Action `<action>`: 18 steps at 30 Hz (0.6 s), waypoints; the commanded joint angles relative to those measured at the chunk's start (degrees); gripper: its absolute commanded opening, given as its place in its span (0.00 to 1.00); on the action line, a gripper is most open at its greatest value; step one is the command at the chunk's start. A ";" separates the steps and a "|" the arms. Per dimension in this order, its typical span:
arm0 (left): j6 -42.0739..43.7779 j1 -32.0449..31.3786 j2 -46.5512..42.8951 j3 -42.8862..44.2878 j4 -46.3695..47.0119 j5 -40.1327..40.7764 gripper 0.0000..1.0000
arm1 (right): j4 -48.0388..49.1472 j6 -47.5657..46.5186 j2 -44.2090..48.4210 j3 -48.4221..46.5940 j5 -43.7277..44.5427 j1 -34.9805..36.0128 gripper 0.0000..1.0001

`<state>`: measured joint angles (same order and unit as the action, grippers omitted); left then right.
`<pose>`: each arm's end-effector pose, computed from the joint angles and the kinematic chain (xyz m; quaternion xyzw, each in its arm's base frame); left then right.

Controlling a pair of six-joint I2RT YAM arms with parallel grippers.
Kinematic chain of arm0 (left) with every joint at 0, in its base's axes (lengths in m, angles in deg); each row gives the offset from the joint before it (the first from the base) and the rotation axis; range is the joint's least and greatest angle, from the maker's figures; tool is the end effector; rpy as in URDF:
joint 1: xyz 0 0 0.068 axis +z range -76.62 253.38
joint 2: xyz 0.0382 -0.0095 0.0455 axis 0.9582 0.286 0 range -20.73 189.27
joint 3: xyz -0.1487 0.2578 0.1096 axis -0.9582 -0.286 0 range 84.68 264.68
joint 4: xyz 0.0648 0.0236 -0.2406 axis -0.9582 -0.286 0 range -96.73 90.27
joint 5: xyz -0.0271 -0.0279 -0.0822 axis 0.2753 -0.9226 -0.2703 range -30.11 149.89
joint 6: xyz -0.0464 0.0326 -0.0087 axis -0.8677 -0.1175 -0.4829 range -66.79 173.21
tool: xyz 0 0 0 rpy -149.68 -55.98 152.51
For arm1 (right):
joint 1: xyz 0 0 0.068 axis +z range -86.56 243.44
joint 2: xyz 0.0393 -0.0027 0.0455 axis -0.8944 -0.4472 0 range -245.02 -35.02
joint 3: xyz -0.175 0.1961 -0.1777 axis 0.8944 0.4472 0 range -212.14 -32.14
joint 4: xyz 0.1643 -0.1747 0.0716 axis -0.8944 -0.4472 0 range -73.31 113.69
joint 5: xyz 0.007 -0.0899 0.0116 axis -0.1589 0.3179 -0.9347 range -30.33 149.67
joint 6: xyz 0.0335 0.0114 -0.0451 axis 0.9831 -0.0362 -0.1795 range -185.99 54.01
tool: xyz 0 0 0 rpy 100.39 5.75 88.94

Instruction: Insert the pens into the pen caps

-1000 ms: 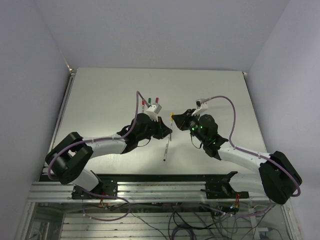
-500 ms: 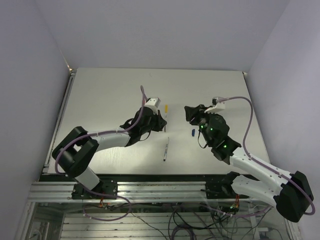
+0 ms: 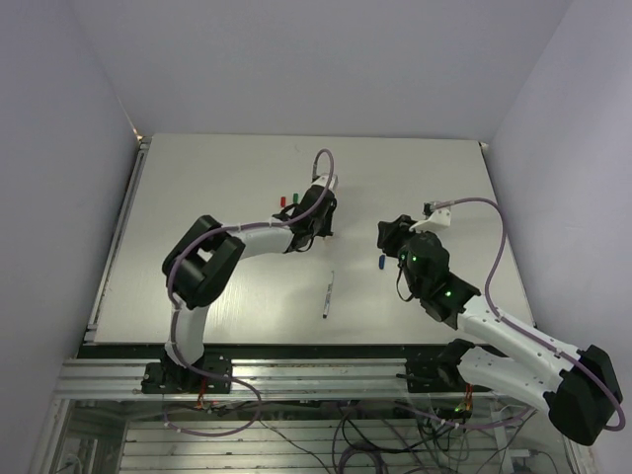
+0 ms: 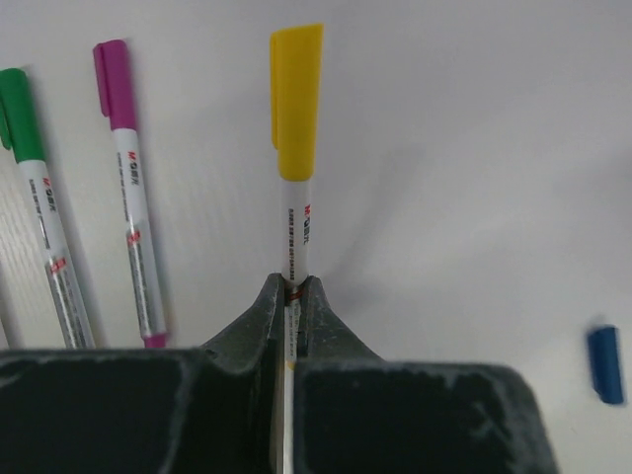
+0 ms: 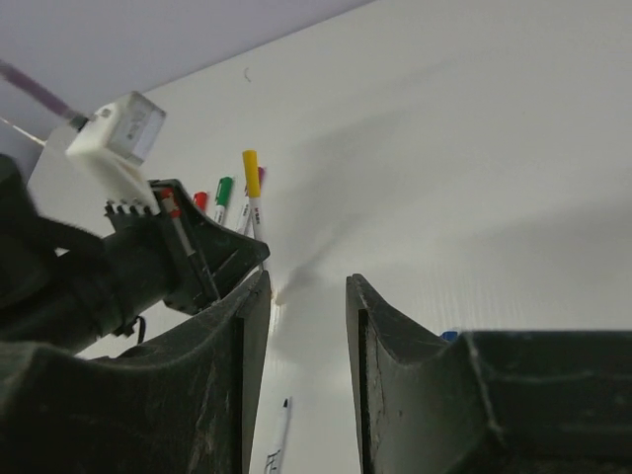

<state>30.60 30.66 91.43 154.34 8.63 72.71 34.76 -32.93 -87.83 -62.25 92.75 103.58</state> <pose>0.3318 -0.2940 0.2233 0.1019 0.8736 -0.1682 0.4451 0.1494 0.0970 0.3039 0.1336 0.7528 0.1839 0.6178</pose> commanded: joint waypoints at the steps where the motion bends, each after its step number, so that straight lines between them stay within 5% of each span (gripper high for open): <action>1: 1.00 1.89 4.36 5.59 -5.77 2.28 0.07 | -1.70 1.21 1.24 0.90 1.97 -0.08 0.36; 18: -1.23 4.57 14.21 16.27 -13.14 3.95 0.18 | -1.40 3.02 -0.48 1.60 0.66 -0.14 0.35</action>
<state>30.27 34.71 103.91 168.68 -0.57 74.85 33.17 -30.79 -88.16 -61.48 93.10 103.55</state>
